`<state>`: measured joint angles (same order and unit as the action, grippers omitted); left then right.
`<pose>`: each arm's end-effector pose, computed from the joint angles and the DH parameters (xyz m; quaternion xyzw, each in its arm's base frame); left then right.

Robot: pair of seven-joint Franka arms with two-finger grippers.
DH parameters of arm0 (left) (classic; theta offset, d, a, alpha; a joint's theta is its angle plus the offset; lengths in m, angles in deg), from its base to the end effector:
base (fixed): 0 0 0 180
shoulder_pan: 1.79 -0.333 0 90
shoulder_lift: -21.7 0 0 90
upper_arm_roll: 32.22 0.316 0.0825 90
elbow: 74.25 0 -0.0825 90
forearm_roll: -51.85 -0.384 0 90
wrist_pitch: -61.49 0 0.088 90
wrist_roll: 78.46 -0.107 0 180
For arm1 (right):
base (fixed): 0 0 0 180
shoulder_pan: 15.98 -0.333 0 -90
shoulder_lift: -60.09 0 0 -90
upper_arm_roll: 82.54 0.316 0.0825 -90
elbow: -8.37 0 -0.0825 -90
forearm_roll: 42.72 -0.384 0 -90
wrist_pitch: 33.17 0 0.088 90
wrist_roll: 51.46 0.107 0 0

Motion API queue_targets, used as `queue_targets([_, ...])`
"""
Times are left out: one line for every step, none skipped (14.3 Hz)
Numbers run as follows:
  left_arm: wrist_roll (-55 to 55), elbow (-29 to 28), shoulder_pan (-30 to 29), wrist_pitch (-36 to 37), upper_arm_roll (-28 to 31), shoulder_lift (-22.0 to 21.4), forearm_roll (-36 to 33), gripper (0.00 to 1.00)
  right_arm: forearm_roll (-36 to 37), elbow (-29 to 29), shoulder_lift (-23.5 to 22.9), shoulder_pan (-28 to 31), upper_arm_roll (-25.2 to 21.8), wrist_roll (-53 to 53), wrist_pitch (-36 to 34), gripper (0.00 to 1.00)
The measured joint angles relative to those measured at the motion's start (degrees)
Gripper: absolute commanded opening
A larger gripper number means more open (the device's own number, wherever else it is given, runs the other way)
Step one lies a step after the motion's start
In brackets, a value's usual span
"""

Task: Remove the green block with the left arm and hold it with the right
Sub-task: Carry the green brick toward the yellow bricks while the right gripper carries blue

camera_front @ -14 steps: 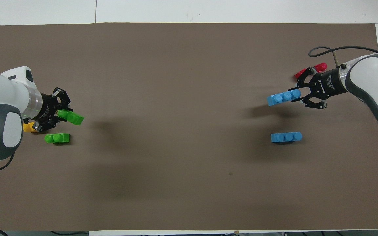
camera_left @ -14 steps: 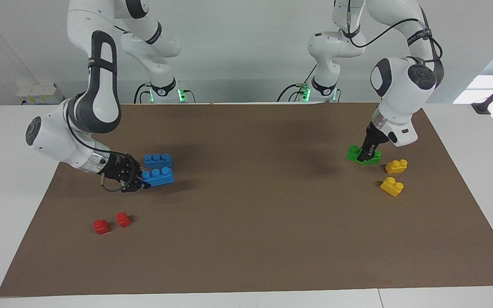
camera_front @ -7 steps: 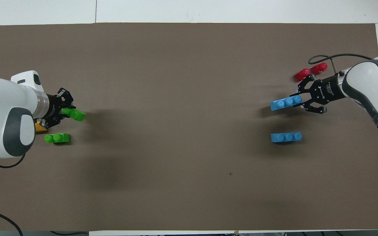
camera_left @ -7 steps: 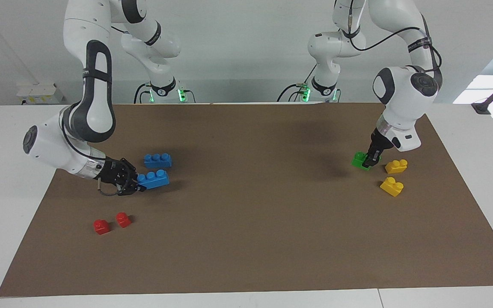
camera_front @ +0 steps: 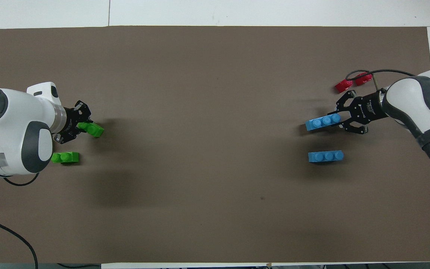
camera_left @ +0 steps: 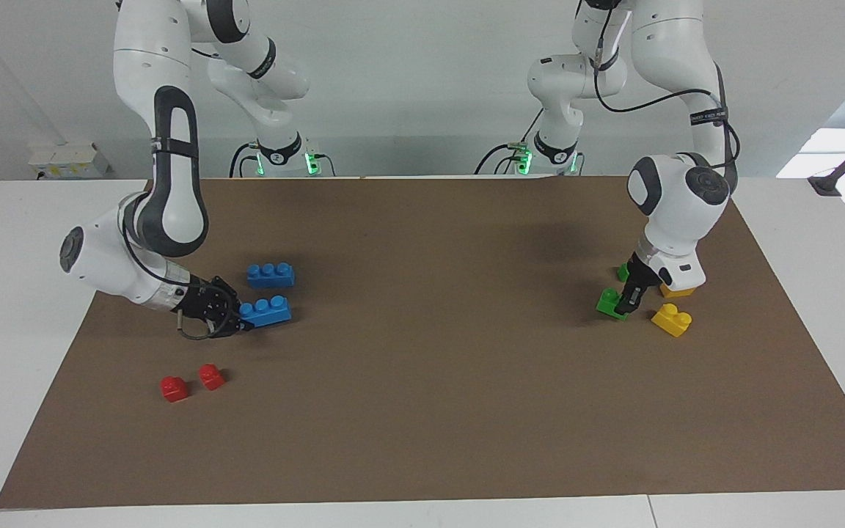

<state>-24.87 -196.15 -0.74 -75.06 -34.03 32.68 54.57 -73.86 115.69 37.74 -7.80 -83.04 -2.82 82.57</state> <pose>0.5727 -0.0288 0.3256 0.8955 0.4435 0.0188 0.0326 0.6073 -0.0620 0.2936 -0.7699 0.5860 0.1862 0.1709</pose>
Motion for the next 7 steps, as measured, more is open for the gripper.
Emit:
queue_targets([-0.61,0.09,0.0,-0.21,0.0,0.34,0.0,0.0,0.0,0.25,0.0,0.0,0.0,0.02,0.55,0.0])
queue_targets([-1.14,0.12,0.0,-0.22,-0.01,0.35,0.0,0.0,0.0,0.6,0.0,0.0,0.0,0.3,1.55,0.0])
queue_targets([-1.5,0.12,0.0,-0.23,-0.02,0.36,0.02,0.0,0.0,0.99,0.0,-0.01,0.01,1.12,2.74,0.0])
queue_targets([-1.8,0.12,0.0,-0.26,-0.03,0.36,0.03,0.0,0.0,1.38,0.0,-0.04,0.01,2.37,3.94,0.0])
queue_targets([-2.25,0.12,0.0,-0.28,-0.04,0.36,0.03,0.31,0.0,1.73,0.0,-0.12,0.04,3.35,4.94,0.0])
queue_targets([-2.9,0.12,0.0,-0.31,-0.05,0.36,0.05,0.99,0.0,2.02,0.0,-0.2,0.07,4.08,5.53,0.0])
queue_targets([-3.38,0.13,0.0,-0.31,-0.05,0.36,0.07,1.0,0.0,2.23,0.0,-0.27,0.09,4.93,5.89,0.0])
